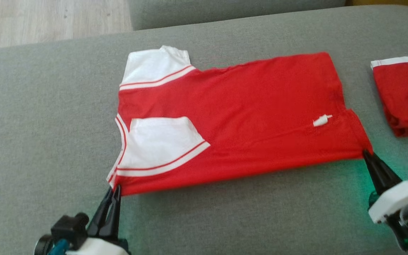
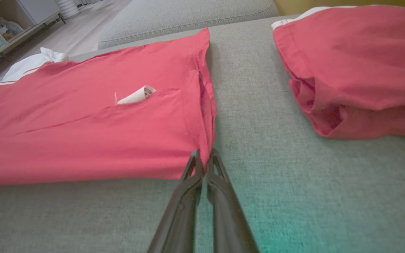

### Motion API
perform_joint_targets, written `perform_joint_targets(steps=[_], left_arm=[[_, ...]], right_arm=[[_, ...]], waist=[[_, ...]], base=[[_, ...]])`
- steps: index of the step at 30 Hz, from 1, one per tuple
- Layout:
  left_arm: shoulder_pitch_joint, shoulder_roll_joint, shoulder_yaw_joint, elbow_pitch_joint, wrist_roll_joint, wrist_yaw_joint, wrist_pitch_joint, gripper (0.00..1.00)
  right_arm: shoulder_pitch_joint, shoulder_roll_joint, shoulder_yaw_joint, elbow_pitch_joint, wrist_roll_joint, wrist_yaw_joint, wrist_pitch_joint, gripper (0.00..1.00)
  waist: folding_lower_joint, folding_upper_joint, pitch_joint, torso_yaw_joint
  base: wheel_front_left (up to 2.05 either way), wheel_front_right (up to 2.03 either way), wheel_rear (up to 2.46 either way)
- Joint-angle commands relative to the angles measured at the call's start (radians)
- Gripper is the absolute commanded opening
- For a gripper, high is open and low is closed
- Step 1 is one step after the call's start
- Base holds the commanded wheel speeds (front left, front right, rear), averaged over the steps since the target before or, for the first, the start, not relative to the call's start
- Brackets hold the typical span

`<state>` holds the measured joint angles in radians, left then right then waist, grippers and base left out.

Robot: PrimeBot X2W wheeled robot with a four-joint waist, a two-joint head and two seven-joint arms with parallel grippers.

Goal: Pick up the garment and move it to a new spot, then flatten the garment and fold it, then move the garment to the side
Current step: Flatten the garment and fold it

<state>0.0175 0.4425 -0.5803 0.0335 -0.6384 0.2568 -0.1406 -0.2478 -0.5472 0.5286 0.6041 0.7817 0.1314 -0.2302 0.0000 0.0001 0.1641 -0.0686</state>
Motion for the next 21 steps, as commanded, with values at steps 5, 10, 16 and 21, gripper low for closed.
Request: perform_joint_targets(steps=[5,10,16,21], left_arm=[[0.029,0.045,0.028,-0.077,-0.011,0.03,0.018,0.0],[0.061,0.046,0.006,-0.093,-0.02,0.038,0.05,0.0],[0.072,0.06,-0.016,-0.092,-0.023,0.035,0.088,0.0],[0.075,0.068,-0.026,-0.104,-0.031,0.03,0.113,0.0]], right_arm=[[0.072,-0.052,-0.053,-0.064,-0.029,-0.001,0.01,0.0],[0.13,-0.045,-0.098,-0.105,-0.061,-0.001,0.06,0.0],[0.196,-0.037,-0.144,-0.163,-0.084,-0.001,0.112,0.0],[0.24,-0.034,-0.183,-0.223,-0.098,-0.001,0.139,0.01]], waist=[[0.0,-0.0001,-0.011,-0.001],[0.0,-0.0001,-0.022,0.004],[0.0,-0.0001,-0.021,0.014],[0.0,-0.0001,-0.008,0.014]], base=[[0.0,0.0,0.0],[0.0,0.0,0.0],[0.0,0.0,0.0],[0.0,0.0,0.0]])
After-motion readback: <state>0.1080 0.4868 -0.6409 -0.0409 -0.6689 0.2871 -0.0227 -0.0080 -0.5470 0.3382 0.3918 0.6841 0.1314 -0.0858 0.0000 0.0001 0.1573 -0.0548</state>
